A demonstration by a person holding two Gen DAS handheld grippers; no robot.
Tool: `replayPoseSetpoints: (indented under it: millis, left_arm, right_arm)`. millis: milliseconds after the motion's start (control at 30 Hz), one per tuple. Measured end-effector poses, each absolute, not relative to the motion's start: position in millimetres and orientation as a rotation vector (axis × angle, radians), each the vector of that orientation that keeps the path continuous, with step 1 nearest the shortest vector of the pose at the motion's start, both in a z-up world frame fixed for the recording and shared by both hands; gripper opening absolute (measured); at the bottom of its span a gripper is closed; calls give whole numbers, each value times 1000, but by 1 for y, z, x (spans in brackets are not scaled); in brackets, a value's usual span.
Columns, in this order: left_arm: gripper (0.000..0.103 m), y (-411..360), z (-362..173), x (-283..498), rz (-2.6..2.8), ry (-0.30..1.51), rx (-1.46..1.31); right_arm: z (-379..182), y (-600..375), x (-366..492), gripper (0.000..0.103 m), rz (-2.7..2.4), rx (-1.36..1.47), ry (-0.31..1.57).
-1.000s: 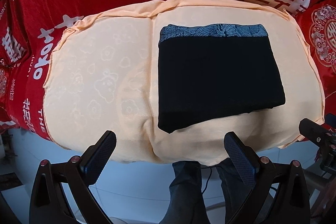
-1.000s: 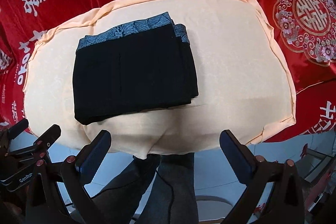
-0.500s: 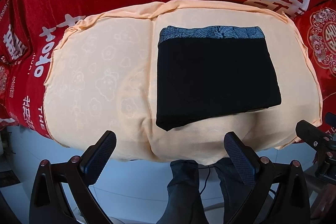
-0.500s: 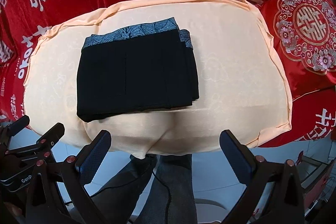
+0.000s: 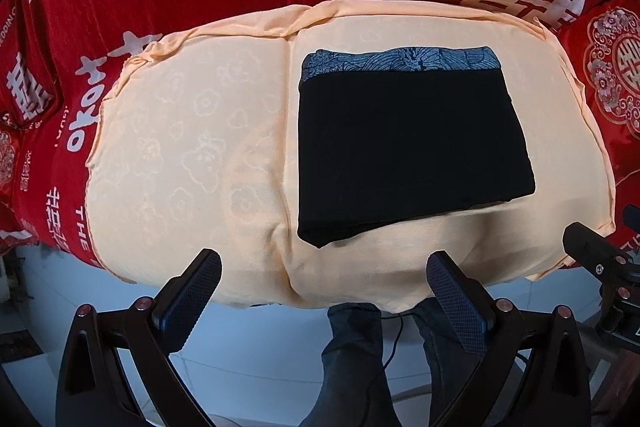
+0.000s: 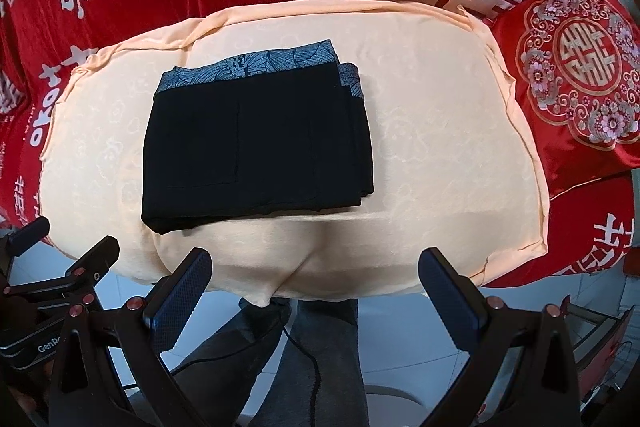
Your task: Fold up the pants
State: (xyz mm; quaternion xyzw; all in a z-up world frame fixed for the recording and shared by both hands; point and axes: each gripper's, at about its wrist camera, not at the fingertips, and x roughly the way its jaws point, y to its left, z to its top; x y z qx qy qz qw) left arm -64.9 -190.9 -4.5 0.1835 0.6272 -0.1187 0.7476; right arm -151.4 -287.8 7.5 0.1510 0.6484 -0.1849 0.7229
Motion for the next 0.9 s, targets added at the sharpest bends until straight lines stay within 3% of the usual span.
replayPoseSetpoints:
  millis: [900]
  left_arm:
    - [103, -197, -3, -65, -289, 1360, 422]
  right_arm:
    - [9, -284, -147, 103, -411, 317, 1428]
